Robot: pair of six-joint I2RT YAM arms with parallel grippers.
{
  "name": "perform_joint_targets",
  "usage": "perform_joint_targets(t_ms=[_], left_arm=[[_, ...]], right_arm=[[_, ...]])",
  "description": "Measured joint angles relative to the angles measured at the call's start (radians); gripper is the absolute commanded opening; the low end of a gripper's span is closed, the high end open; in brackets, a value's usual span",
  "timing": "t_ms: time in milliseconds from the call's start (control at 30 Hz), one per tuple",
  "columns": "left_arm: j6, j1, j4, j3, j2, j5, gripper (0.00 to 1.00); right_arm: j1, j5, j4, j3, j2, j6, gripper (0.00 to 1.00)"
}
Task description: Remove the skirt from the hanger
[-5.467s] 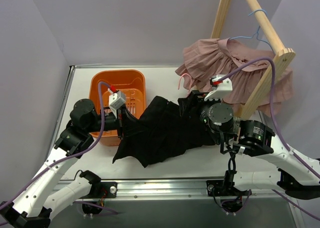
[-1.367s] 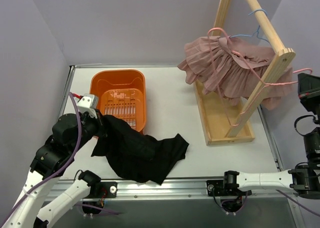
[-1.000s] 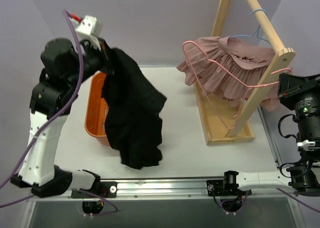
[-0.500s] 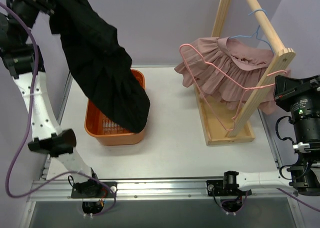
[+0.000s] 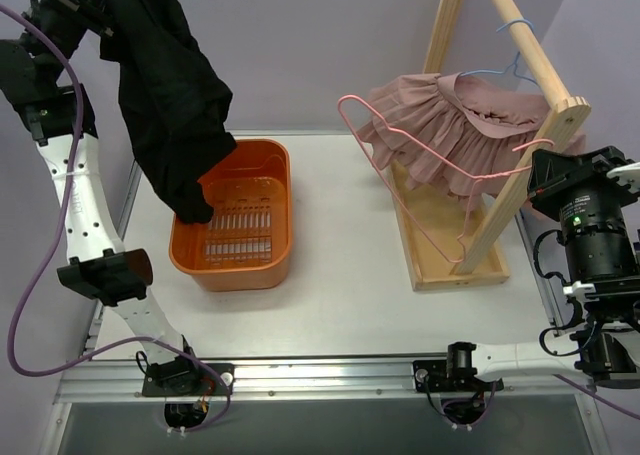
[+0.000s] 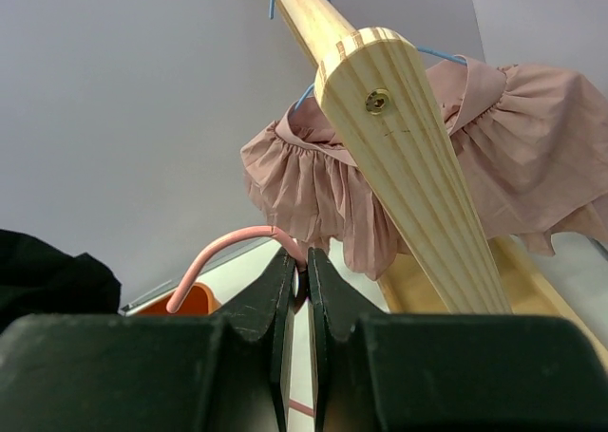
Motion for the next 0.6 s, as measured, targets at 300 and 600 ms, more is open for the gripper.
perform_joint_targets(t_ms=[300, 600], left_arm=[[-0.078, -0.134, 0.064, -0.344, -0.128, 0.148, 0.02], [0.048, -0.174, -0.039, -0.911, -0.385, 0.183, 0.02]], right_arm=[[0.004, 0.000, -0.051, 0.000, -0.006, 0.065, 0.00], [0.011, 0.000, -0.158, 0.002, -0.016, 0.154, 0.00]])
